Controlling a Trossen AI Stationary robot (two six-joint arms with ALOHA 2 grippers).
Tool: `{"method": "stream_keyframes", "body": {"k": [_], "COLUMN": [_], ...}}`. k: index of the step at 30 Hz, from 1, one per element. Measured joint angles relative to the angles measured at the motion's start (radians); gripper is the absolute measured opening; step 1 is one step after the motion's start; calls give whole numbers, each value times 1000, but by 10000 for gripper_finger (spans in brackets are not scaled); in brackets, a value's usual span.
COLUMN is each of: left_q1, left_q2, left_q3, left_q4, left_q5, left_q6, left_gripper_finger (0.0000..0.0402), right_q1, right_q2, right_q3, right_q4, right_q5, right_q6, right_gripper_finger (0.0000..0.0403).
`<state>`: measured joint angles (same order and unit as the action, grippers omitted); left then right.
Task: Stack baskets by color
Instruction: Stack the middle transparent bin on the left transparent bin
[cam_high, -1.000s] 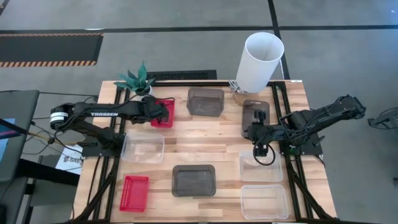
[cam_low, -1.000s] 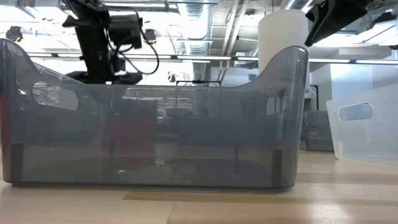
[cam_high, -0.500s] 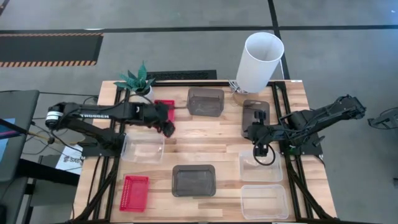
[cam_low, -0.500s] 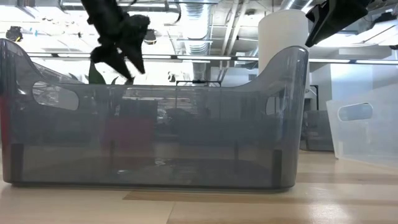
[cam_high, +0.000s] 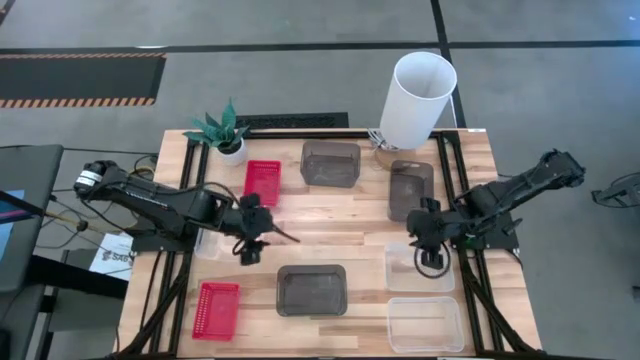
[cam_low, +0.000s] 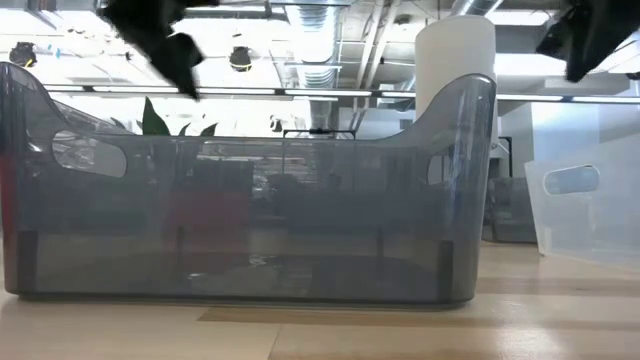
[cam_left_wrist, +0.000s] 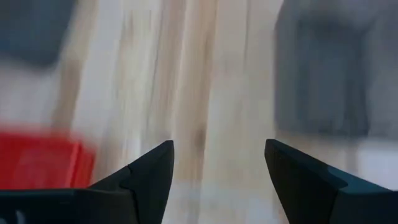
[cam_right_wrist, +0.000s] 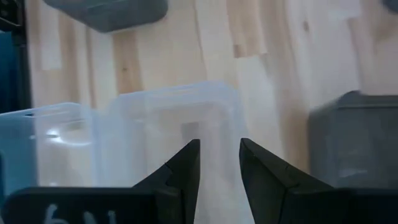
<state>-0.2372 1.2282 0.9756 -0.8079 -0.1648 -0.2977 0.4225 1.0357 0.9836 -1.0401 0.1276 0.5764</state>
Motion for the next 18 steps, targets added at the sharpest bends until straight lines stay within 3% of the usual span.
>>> {"method": "stream_keyframes", "body": {"k": [6, 12, 18], "left_q1": [31, 143, 217], "left_q2": [0, 0, 0], "left_q3": [0, 0, 0], "left_q4": [-309, -338, -316], "left_q5": [-119, -91, 7], "left_q6": [-8, 120, 159], "left_gripper_finger": [240, 240, 240], "right_q1": [72, 89, 122], "right_q2": [0, 0, 0], "right_q3": [0, 0, 0], "right_q4": [32, 57, 21], "right_q5": [25, 55, 50], "right_q6": [77, 85, 81], "right_gripper_finger": [134, 134, 135]}}
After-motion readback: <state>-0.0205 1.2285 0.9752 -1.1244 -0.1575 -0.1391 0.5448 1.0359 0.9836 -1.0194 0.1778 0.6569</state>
